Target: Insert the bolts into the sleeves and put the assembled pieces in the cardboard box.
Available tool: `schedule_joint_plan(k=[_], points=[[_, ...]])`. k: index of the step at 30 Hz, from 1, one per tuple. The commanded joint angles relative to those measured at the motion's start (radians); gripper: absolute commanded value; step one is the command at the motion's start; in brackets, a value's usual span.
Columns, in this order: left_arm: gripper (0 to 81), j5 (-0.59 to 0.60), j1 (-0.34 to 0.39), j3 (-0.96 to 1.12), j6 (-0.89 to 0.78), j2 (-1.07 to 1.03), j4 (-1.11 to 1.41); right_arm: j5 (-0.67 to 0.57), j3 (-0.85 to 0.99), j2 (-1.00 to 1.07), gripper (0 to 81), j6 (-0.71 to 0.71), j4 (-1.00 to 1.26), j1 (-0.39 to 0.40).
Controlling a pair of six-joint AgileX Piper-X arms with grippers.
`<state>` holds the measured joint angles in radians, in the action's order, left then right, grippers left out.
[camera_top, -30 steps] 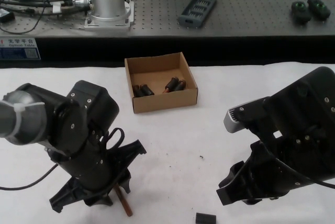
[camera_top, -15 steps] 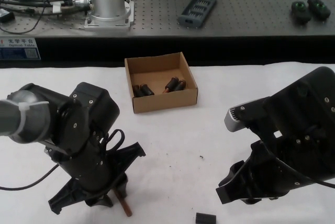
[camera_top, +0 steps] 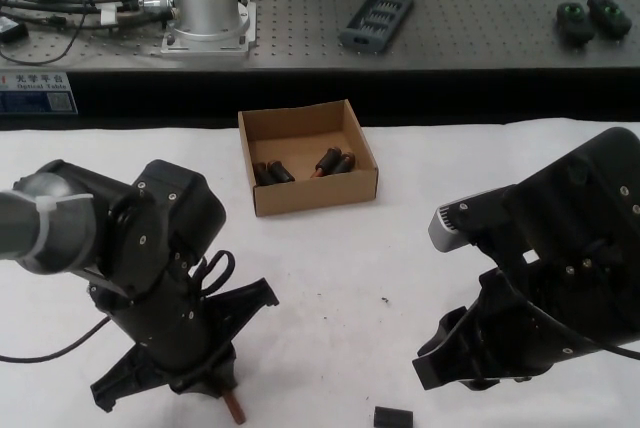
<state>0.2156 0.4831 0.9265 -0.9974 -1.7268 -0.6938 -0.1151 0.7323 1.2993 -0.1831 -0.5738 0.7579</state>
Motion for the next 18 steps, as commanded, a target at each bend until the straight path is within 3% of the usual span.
schedule_joint_plan(k=[1,8,14,18], points=[[0.6,0.099,-0.010,-0.005,0.095,-0.015,0.046,-0.015,0.001,-0.015,31.3,0.013,0.005,0.001],[0.6,0.138,-0.048,-0.009,0.338,0.099,0.224,-0.015,0.001,-0.007,31.3,0.272,0.005,0.001],[0.6,0.145,-0.088,-0.009,0.444,0.241,0.349,-0.049,0.007,0.088,31.3,0.475,0.005,0.001],[0.6,0.217,-0.089,-0.009,0.496,0.343,0.433,-0.055,0.036,0.187,31.3,0.584,-0.011,0.001]])
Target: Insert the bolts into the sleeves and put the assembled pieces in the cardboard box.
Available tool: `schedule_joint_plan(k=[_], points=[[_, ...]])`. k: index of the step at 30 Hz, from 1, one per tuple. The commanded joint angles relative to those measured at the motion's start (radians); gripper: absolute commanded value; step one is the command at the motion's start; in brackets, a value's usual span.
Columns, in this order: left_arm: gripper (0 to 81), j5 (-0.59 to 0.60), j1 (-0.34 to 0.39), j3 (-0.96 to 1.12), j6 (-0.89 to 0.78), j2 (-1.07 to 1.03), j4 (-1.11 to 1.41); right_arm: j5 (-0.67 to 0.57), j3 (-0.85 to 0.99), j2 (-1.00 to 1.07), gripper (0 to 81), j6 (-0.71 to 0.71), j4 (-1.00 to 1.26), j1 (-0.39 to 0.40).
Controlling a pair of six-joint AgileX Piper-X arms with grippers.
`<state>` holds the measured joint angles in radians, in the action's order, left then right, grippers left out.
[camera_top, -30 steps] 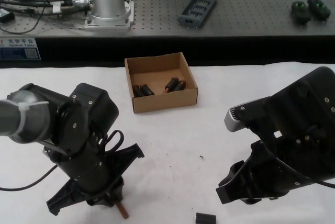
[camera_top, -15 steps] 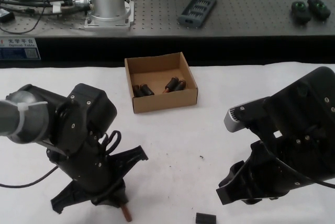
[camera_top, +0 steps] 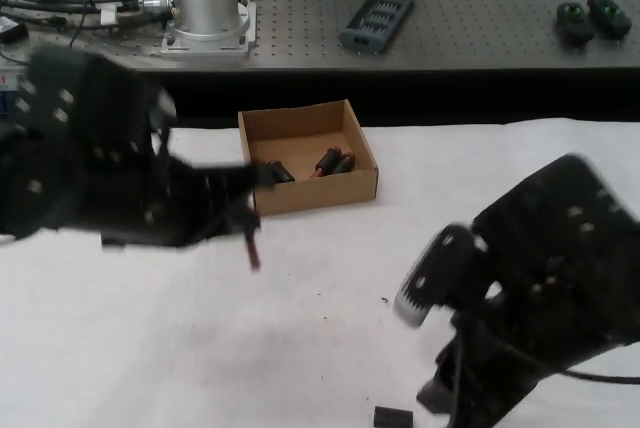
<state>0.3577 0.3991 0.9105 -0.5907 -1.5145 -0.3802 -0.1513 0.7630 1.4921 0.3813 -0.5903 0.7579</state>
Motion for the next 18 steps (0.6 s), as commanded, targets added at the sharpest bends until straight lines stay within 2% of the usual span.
schedule_joint_plan(k=[1,10,14,18], points=[[0.6,0.094,-0.005,0.007,0.101,0.151,0.137,-0.019,0.015,0.011,31.3,0.036,-0.007,0.001],[0.6,0.205,-0.005,0.007,0.186,0.311,0.194,-0.016,0.165,0.150,31.3,0.127,-0.119,0.001],[0.6,0.206,-0.005,0.007,0.186,0.328,0.194,-0.040,0.192,0.168,31.3,0.135,-0.152,0.003],[0.6,0.204,-0.005,0.007,0.186,0.327,0.194,-0.039,0.194,0.177,31.3,0.145,-0.180,0.038]])
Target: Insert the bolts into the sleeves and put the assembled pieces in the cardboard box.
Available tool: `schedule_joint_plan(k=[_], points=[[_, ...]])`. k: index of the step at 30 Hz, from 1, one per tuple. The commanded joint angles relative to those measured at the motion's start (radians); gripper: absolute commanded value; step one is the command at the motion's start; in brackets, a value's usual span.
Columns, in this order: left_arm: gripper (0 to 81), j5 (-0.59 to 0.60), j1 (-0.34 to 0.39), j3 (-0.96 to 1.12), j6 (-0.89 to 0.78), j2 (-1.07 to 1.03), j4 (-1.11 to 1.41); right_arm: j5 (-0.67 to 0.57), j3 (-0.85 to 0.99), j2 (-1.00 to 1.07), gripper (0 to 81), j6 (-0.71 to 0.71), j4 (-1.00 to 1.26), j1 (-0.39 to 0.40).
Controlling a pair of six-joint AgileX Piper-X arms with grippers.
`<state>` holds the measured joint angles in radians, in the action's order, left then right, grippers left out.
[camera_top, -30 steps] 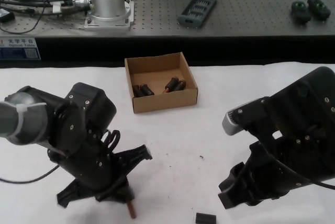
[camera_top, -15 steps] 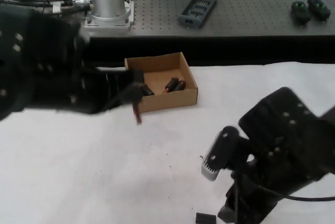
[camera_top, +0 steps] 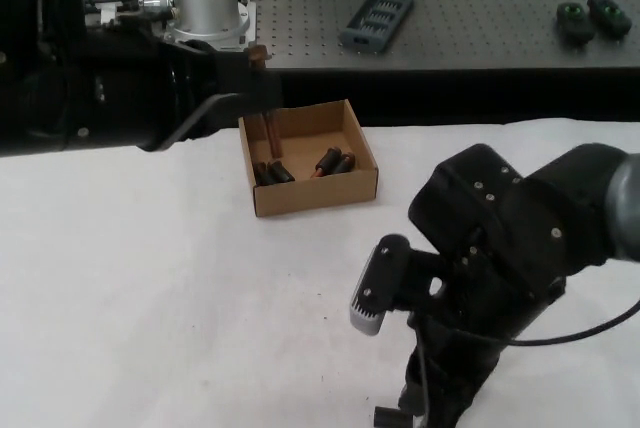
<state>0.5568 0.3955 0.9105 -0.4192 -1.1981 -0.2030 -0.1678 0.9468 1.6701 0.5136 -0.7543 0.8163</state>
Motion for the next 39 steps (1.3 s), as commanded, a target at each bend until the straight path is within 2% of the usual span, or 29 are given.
schedule_joint_plan(k=[1,5,9,20,27,29,33,39], points=[[0.6,0.005,-0.002,0.007,0.015,0.011,0.017,-0.022,0.010,-0.001,31.3,0.020,-0.012,-0.006],[0.6,0.005,-0.002,0.007,0.015,0.011,0.017,-0.021,0.015,0.018,31.3,0.022,0.002,0.054],[0.6,0.009,-0.002,0.007,0.015,0.011,0.017,0.029,0.015,0.047,31.3,0.026,-0.001,0.083],[0.6,0.016,-0.002,0.007,0.015,0.011,0.017,0.074,0.015,0.070,31.3,0.086,0.006,0.080],[0.6,0.020,-0.002,0.007,0.015,0.011,0.017,0.091,0.015,0.104,30.6,0.065,0.020,0.080],[0.6,0.033,-0.002,0.007,0.015,0.011,0.017,0.120,0.015,0.107,24.4,0.045,0.023,0.080],[0.6,0.033,-0.002,0.007,0.015,0.011,0.017,0.189,0.015,0.107,2.6,0.027,0.034,0.080],[0.6,0.031,-0.002,0.007,0.071,0.011,0.017,0.196,0.015,0.107,3.4,-0.145,0.112,0.073]])
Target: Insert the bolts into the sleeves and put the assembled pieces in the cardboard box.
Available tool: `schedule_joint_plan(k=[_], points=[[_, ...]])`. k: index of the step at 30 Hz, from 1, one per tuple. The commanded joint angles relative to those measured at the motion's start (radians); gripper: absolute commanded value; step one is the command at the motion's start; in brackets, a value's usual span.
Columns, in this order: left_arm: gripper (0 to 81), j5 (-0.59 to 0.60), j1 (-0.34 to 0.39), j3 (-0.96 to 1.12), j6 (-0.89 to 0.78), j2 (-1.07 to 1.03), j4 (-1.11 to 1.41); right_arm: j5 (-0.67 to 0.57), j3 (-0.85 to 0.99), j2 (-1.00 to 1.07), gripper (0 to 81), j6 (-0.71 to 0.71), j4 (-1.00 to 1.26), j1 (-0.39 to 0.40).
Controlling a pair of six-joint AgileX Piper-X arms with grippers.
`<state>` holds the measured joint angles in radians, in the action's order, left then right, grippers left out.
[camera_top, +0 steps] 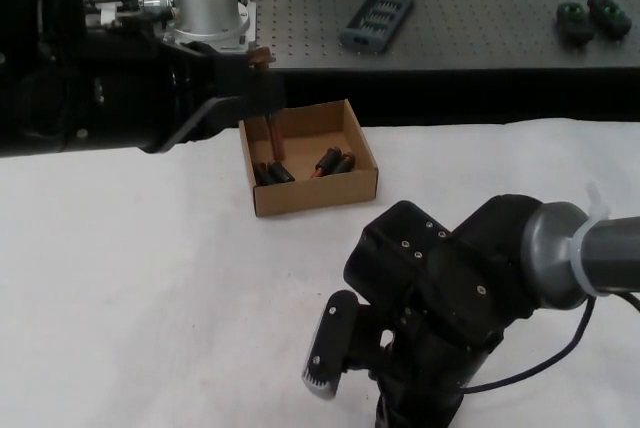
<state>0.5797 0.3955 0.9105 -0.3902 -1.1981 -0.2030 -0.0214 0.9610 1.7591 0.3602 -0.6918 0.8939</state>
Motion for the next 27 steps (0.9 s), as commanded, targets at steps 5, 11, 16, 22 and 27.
schedule_joint_plan(k=[5,11,16,22,27], points=[[0.6,0.008,-0.003,-0.002,0.098,0.011,0.034,-0.234,-0.007,0.015,3.5,-0.204,0.168,-0.060],[0.6,0.058,-0.057,-0.163,-0.140,0.011,0.365,-0.378,-0.087,-0.097,4.0,-0.323,0.378,-0.118],[0.6,0.115,-0.121,-0.320,-0.366,0.006,0.686,-0.463,-0.189,-0.295,4.0,-0.323,0.509,-0.156],[0.6,0.134,-0.107,-0.321,-0.519,-0.054,0.837,-0.550,-0.345,-0.470,4.0,-0.450,0.775,-0.165],[0.6,0.194,-0.096,-0.313,-0.639,-0.144,0.951,-0.545,-0.441,-0.491,4.0,-0.590,0.981,-0.165]])
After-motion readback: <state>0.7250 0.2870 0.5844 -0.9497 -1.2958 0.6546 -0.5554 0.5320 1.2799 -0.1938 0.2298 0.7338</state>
